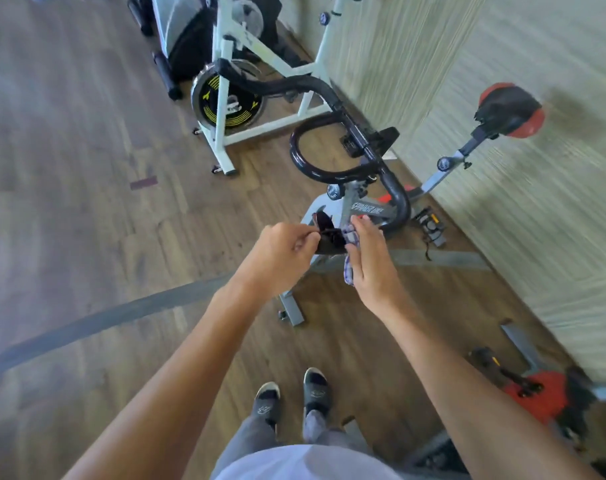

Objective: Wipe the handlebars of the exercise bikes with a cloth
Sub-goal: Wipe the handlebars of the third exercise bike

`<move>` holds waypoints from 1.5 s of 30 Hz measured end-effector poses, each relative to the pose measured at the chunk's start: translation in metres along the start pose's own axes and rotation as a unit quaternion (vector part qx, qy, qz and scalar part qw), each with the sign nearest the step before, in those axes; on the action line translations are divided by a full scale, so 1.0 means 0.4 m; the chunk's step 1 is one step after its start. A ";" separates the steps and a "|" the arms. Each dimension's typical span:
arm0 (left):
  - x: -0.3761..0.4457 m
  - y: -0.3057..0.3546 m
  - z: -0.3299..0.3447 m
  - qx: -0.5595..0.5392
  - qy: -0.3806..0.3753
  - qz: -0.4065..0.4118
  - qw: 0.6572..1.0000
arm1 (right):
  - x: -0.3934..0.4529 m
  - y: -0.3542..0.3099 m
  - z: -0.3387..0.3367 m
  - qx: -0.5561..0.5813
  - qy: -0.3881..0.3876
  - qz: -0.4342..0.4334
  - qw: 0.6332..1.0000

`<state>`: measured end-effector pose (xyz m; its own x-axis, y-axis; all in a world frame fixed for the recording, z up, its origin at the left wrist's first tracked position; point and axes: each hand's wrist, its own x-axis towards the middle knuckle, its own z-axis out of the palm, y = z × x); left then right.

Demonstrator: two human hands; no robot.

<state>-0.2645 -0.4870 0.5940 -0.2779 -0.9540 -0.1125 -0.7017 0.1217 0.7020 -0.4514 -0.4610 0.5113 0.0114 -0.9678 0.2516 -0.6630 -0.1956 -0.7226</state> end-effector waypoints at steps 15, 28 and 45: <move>0.016 0.073 0.074 0.229 -0.013 -0.021 0.973 | 0.068 0.091 -0.007 -0.123 -0.052 -0.121 0.984; 0.004 0.063 0.118 0.252 0.064 -0.003 0.966 | 0.041 0.119 -0.030 -0.081 -0.086 -0.143 0.983; 0.001 0.068 0.130 0.242 0.111 -0.016 0.964 | 0.130 0.243 -0.134 -0.109 -0.079 -0.056 0.989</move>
<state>-0.3177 -0.4697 0.5765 -0.1417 -0.9879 0.0626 -0.9460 0.1538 0.2853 -0.5555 -0.5218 0.4886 0.1996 -0.9580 0.2061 -0.7968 -0.2811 -0.5349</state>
